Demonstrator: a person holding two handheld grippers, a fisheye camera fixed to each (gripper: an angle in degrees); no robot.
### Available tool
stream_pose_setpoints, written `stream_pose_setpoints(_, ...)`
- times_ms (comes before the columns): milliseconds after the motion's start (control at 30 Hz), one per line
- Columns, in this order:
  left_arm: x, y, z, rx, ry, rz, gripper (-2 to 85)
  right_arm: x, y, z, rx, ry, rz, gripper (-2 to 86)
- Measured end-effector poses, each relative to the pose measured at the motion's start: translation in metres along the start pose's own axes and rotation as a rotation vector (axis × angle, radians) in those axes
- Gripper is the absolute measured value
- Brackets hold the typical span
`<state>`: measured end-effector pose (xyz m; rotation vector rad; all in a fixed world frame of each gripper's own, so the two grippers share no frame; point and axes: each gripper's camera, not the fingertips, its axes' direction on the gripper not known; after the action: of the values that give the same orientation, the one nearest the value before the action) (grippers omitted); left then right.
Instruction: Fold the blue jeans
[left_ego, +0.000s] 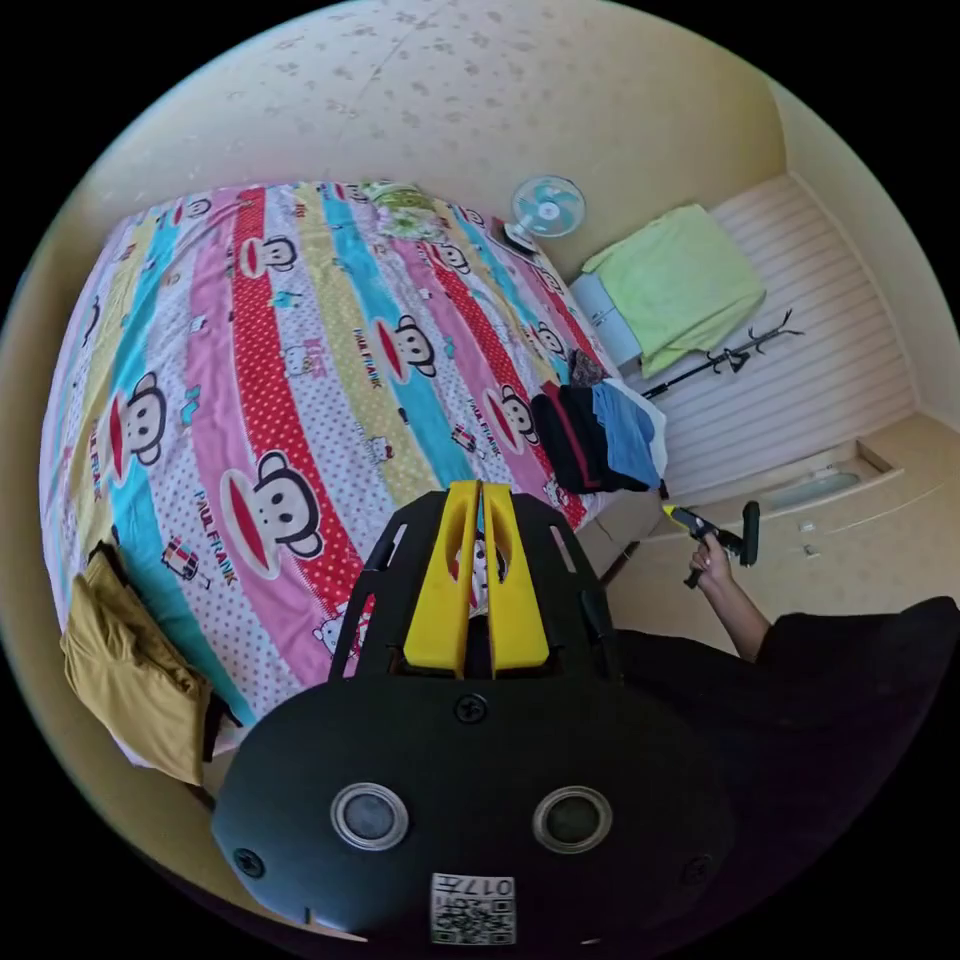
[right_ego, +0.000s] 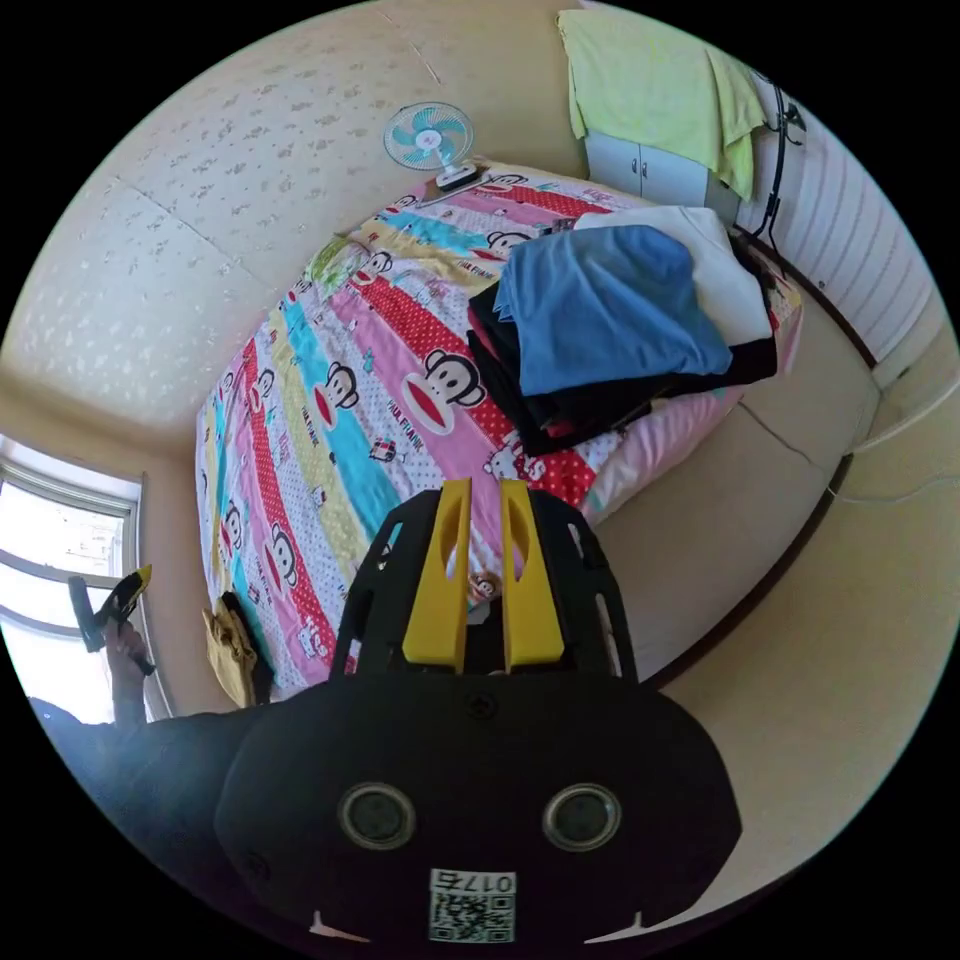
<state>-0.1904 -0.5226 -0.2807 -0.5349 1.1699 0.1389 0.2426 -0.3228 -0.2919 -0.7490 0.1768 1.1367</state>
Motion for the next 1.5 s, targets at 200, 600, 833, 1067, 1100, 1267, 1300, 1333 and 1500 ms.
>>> stream_pose_setpoints(200,0.074,-0.028,0.036,-0.086,-0.070,0.020,-1.0,0.049,-0.103,0.043,0.027,0.052,0.028,9.9)
stream_pose_setpoints(600,0.093,0.004,0.038,-0.211,-0.109,-0.108,-0.7,0.097,-0.104,0.030,0.064,-0.674,0.057,2.1)
stream_pose_setpoints(833,0.076,0.021,-0.024,-0.110,0.149,-0.096,6.6,0.027,-0.114,-0.041,0.167,-1.692,-0.180,1.0)
stream_pose_setpoints(1067,0.012,0.063,-0.094,0.135,0.707,-0.215,12.5,-0.097,-0.077,-0.144,0.015,-2.252,-0.585,0.6)
stream_pose_setpoints(1100,0.000,0.070,-0.103,0.171,0.790,-0.229,13.3,-0.107,-0.071,-0.152,-0.006,-2.274,-0.627,0.6)
stream_pose_setpoints(1267,-0.049,0.107,-0.121,0.316,0.992,-0.336,17.3,-0.162,-0.007,-0.210,-0.127,-2.310,-0.980,0.6)
stream_pose_setpoints(1300,-0.065,0.115,-0.123,0.364,1.034,-0.369,18.4,-0.167,0.001,-0.212,-0.148,-2.309,-1.012,0.6)
stream_pose_setpoints(1333,-0.081,0.122,-0.125,0.421,1.086,-0.402,19.3,-0.176,0.019,-0.215,-0.192,-2.305,-1.080,0.7)
stream_pose_setpoints(1500,-0.130,0.141,-0.137,0.664,1.383,-0.407,16.8,-0.193,0.080,-0.201,-0.362,-2.109,-1.300,1.0)
